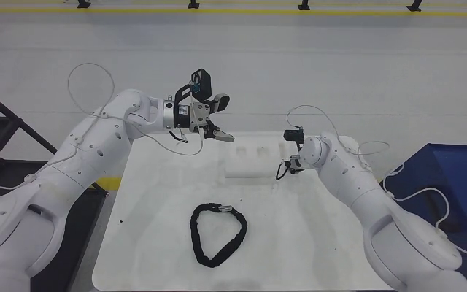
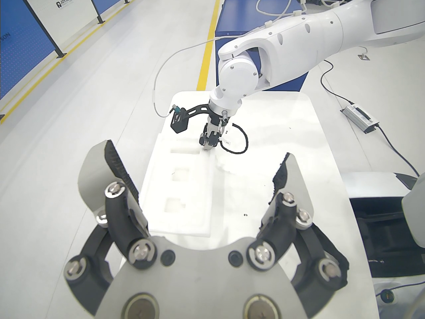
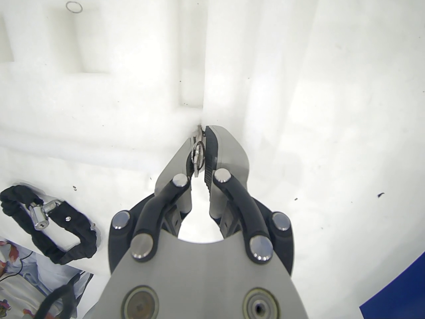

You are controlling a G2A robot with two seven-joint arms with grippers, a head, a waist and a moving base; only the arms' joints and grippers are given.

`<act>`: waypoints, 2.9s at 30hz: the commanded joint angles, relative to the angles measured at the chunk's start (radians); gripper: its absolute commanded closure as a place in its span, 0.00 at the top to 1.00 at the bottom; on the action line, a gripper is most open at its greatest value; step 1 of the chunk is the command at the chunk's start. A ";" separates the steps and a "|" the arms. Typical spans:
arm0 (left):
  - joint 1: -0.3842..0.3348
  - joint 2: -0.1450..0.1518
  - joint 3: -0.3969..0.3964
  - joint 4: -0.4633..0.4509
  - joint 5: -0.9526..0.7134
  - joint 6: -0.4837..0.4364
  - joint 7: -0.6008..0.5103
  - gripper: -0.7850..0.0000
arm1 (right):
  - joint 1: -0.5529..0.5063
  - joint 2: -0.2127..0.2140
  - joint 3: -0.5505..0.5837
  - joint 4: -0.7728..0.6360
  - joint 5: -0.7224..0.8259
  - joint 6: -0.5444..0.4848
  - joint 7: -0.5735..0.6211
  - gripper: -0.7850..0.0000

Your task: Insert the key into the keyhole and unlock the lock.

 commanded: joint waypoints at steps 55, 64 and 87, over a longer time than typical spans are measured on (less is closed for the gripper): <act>0.000 0.000 0.000 0.000 0.000 0.000 0.000 1.00 | -0.711 0.362 0.951 -1.135 0.429 -0.385 0.221 0.00; 0.000 0.000 0.000 0.000 0.000 0.000 0.000 1.00 | -0.717 0.363 0.958 -1.132 0.436 -0.388 0.210 0.00; 0.198 0.059 -0.053 -0.006 0.131 0.000 0.040 1.00 | -0.717 0.363 0.958 -1.132 0.436 -0.388 0.210 0.00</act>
